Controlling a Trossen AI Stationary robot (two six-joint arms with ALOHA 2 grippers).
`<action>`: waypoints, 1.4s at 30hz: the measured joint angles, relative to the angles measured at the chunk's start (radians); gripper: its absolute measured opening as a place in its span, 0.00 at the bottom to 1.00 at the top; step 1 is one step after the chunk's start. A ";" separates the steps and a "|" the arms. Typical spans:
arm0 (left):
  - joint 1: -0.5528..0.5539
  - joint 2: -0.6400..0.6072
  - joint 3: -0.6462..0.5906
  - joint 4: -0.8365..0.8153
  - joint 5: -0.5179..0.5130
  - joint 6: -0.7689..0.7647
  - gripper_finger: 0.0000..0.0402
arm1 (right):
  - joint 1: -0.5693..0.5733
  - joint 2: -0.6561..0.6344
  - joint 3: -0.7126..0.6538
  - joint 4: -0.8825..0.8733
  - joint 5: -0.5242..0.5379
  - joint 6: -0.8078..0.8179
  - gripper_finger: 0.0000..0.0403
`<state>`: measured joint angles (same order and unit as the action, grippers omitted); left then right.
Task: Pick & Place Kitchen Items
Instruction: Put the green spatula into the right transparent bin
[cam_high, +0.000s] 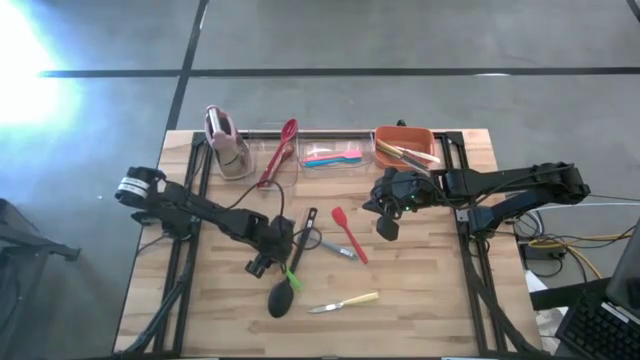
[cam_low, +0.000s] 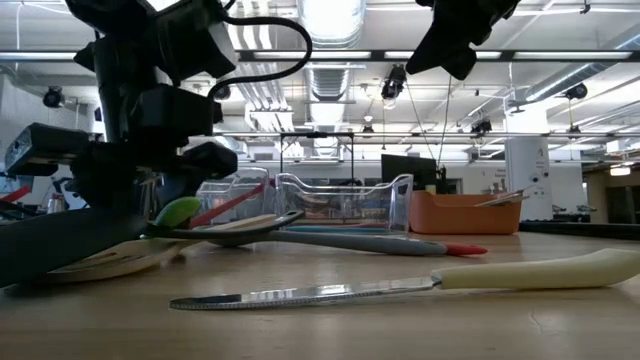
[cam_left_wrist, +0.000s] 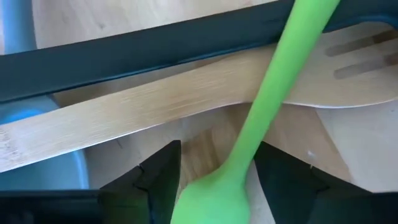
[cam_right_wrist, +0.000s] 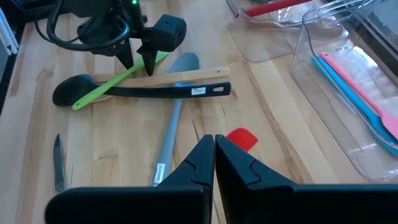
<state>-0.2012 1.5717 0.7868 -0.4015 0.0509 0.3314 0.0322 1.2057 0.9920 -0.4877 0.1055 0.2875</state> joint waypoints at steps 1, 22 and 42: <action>0.000 0.002 0.000 0.000 -0.001 0.001 0.49 | 0.000 0.000 0.000 0.000 0.000 0.000 0.02; 0.001 -0.055 0.022 -0.132 -0.002 -0.045 0.09 | 0.000 0.000 0.000 0.000 0.000 -0.003 0.02; 0.012 -0.521 -0.024 0.197 -0.216 -0.128 0.06 | 0.000 0.000 0.000 0.044 0.008 -0.049 0.02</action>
<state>-0.1890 1.0507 0.7629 -0.2047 -0.1655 0.2036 0.0322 1.2060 0.9920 -0.4440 0.1131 0.2388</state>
